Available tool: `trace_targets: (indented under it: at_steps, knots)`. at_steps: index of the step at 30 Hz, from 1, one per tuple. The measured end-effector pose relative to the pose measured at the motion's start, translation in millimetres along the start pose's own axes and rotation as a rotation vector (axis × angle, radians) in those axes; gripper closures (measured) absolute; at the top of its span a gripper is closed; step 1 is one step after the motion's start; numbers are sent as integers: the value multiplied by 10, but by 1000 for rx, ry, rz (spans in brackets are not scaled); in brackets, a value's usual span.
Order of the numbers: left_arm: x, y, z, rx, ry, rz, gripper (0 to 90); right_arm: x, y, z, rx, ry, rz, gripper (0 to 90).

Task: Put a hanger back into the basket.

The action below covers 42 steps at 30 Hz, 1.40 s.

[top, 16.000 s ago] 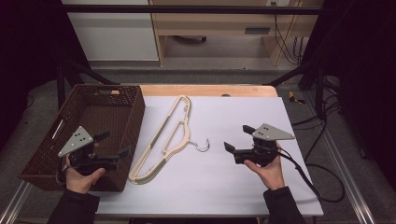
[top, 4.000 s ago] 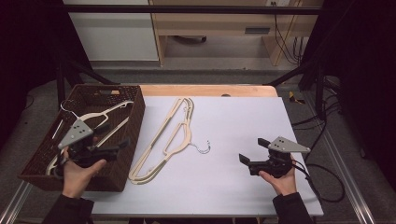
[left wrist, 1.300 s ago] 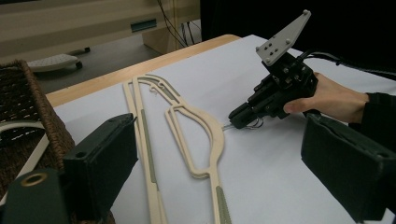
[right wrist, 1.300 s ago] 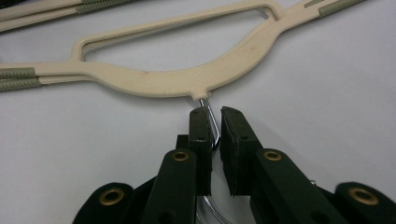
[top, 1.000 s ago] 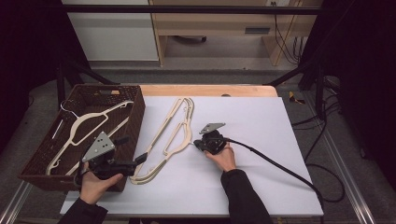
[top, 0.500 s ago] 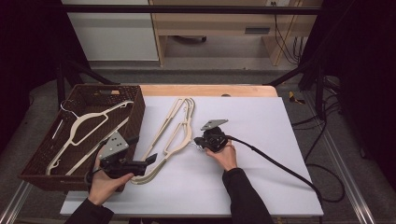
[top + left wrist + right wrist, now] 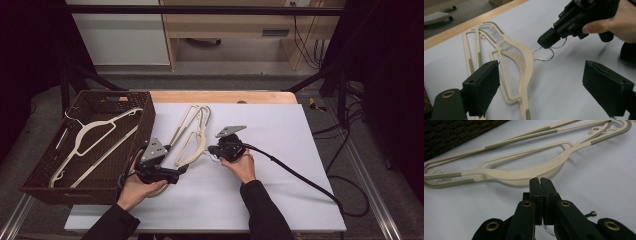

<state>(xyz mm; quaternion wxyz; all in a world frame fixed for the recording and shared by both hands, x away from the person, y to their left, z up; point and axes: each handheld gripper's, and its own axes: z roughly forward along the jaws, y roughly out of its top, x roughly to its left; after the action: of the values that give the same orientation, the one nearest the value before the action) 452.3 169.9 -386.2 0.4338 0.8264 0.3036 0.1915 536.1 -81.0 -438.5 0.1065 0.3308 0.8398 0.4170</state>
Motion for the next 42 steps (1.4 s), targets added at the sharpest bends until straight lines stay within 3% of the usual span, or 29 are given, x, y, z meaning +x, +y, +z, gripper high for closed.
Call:
trace_targets:
  at_steps: [2, 7, 12, 16, 30, 36, 42]
  knots:
    - [7, -2, 42, 14, -4, 6, 147, 3, 5, -14, -3, 3, -5, 888]
    - [23, -35, 305, 101, -8, 26, 187, 12, 15, -40, 0, 4, -4, 888]
    - [26, -75, 521, 166, 21, 76, 255, 13, 21, -51, -5, 4, -6, 888]
    - [77, -98, 632, 205, 27, 81, 325, 20, 21, -59, -3, 4, -7, 888]
    - [105, -176, 884, 264, 48, 104, 594, 29, 25, -80, -1, 6, -5, 888]
    - [81, -168, 876, 275, 21, 106, 736, 42, 28, -86, -6, 3, 3, 888]
    - [59, -169, 871, 267, 33, 111, 753, 53, 29, -99, -7, 5, 7, 884]
